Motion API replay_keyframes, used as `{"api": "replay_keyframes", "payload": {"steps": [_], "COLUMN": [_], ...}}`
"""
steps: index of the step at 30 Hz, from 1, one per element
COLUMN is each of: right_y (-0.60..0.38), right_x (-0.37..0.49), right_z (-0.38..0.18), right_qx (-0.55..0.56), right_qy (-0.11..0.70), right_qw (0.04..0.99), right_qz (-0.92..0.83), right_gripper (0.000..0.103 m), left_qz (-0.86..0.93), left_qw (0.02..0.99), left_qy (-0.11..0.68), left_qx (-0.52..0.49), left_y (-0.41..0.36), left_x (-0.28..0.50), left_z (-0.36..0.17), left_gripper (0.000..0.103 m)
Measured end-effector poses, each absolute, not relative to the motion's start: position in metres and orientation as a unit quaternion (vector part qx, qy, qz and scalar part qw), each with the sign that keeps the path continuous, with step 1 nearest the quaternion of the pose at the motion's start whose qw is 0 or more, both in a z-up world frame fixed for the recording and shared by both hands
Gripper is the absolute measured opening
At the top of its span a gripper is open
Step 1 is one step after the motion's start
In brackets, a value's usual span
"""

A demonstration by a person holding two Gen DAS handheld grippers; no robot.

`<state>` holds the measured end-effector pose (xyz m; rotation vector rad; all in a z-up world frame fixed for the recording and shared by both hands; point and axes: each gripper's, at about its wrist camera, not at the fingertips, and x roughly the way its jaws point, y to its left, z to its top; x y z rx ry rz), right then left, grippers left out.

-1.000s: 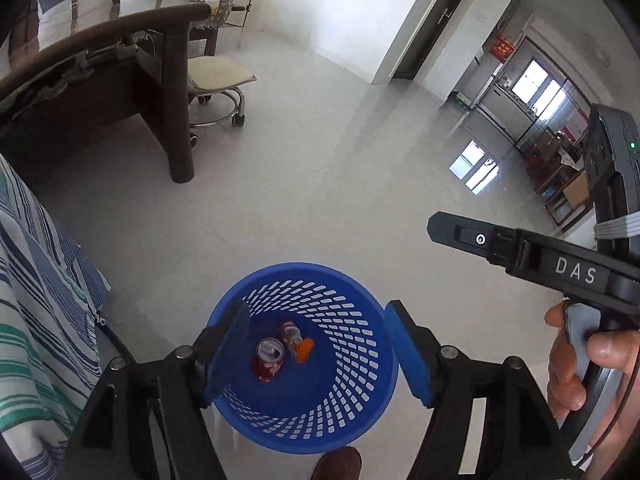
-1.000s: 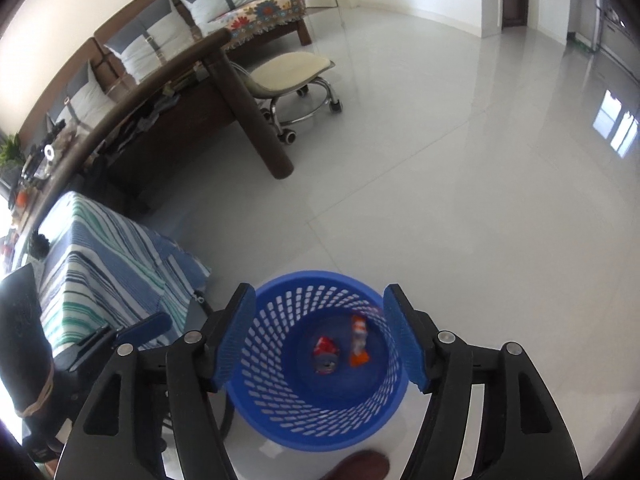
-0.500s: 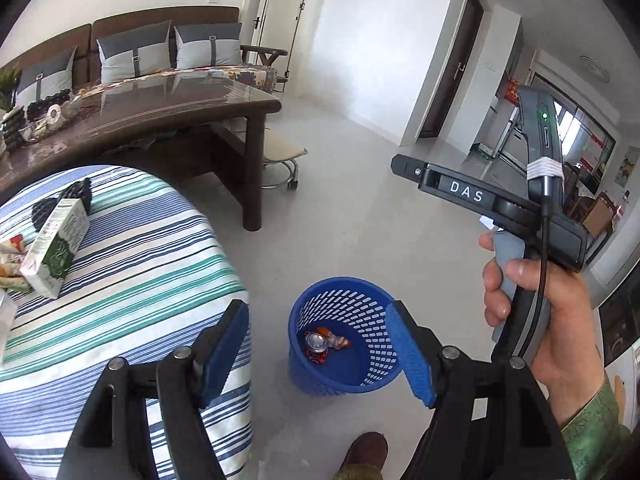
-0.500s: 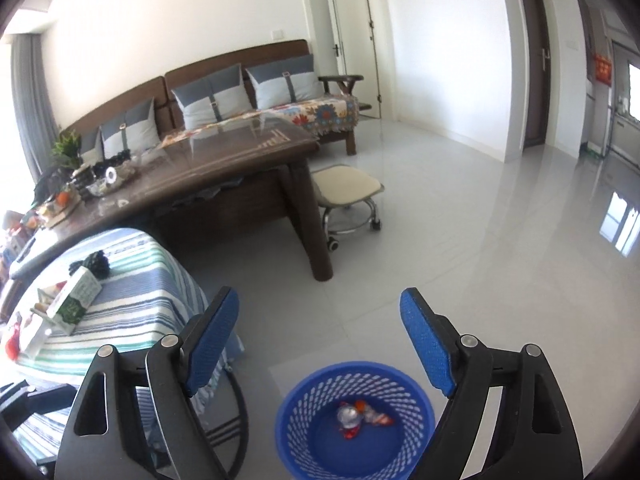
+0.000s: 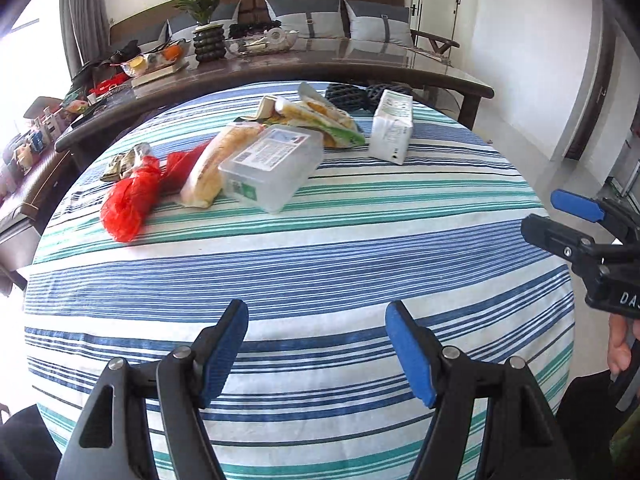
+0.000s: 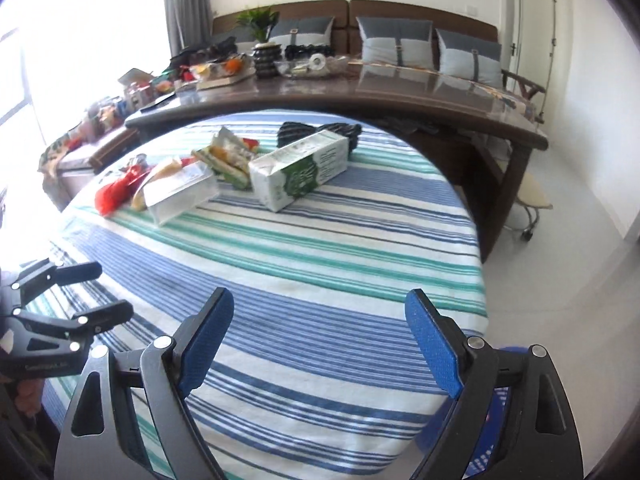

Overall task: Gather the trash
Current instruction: 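Move both open tools back over the table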

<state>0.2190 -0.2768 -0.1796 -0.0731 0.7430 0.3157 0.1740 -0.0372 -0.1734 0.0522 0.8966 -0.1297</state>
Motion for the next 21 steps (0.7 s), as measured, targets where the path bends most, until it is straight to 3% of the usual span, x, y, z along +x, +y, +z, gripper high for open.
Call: {"api": "replay_keyframes", "payload": {"steps": [10,15,21], "right_y": [-0.199,-0.196,-0.204], "right_x": [0.232,0.244,0.246], "right_z": [-0.208,-0.217,-0.219], "right_qx": [-0.072,-0.087,-0.071], "right_qy": [0.400,0.418,0.425], "right_qw": [0.896,0.889,0.888], "right_qz": [0.178,0.166,0.160], "right_gripper": [0.089,0.089,0.095], "left_qz": [-0.019,-0.017,-0.012], "left_qw": [0.895,0.895,0.891], "left_qy": [0.445,0.446,0.454], "left_qx": [0.015,0.014,0.013], "left_y": [0.037,0.045,0.044], "left_x": [0.199,0.211,0.226], "left_z": [-0.186,-0.188,-0.189], "left_gripper": [0.077,0.093,0.103]}}
